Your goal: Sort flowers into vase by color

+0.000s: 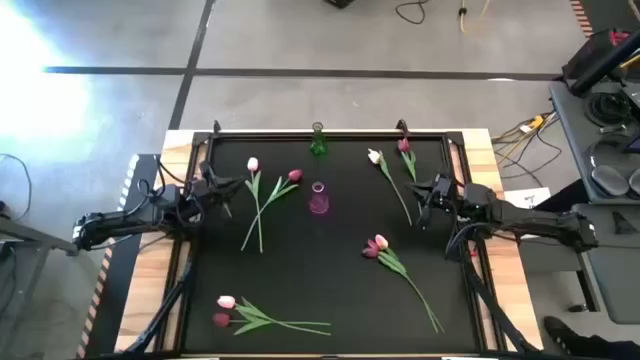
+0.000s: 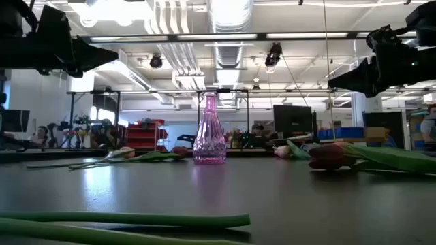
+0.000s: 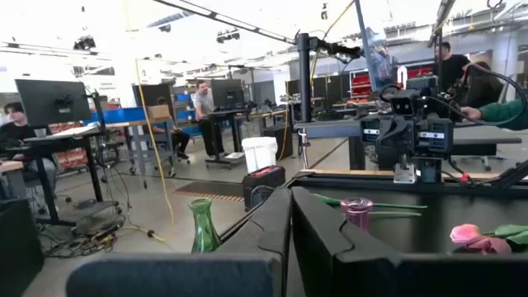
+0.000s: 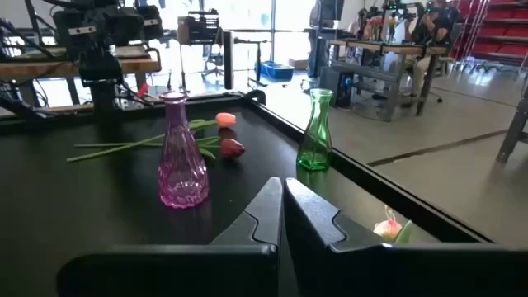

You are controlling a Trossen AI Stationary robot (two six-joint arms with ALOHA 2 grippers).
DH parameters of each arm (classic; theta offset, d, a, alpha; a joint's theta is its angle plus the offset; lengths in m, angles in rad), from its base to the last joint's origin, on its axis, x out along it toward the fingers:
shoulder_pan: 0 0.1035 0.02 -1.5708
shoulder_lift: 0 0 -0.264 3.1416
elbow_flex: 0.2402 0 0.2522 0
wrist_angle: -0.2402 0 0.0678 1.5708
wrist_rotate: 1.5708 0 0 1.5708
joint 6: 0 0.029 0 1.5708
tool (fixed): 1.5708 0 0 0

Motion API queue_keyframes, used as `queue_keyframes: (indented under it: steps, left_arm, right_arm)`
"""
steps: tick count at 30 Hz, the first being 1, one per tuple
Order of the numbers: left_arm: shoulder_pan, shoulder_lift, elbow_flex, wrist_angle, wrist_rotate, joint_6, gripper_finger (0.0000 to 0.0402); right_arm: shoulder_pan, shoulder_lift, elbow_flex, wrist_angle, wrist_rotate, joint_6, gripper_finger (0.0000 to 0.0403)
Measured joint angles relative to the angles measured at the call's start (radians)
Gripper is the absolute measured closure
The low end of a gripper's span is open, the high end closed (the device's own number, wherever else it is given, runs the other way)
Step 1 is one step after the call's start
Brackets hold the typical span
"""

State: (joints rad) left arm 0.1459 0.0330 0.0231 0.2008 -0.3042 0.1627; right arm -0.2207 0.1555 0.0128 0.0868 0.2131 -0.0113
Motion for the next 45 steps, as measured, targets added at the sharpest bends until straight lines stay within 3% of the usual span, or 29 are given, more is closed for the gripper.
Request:
queue_keyframes:
  steps: [20, 29, 37, 45]
  left_arm:
    - [0.000, 0.000, -0.001, -0.001, 0.000, -0.003, 0.0402]
    - [0.000, 0.000, -0.001, 0.000, 0.000, -0.007, 0.0402]
    - [0.000, 0.000, -0.001, 0.000, 0.000, -0.007, 0.0402]
    - [0.000, 0.000, -0.001, 0.000, 0.000, -0.007, 0.0402]
  right_arm:
    - [-0.001, 0.004, 0.000, 0.001, 0.002, 0.008, 0.0394]
    - [-0.001, 0.097, 0.000, 0.003, 0.152, 0.013, 0.0394]
    - [-0.002, 0.145, 0.002, 0.077, 0.206, 0.028, 0.0394]
    - [-0.002, 0.238, 0.153, -0.129, 0.219, 0.094, 0.0394]
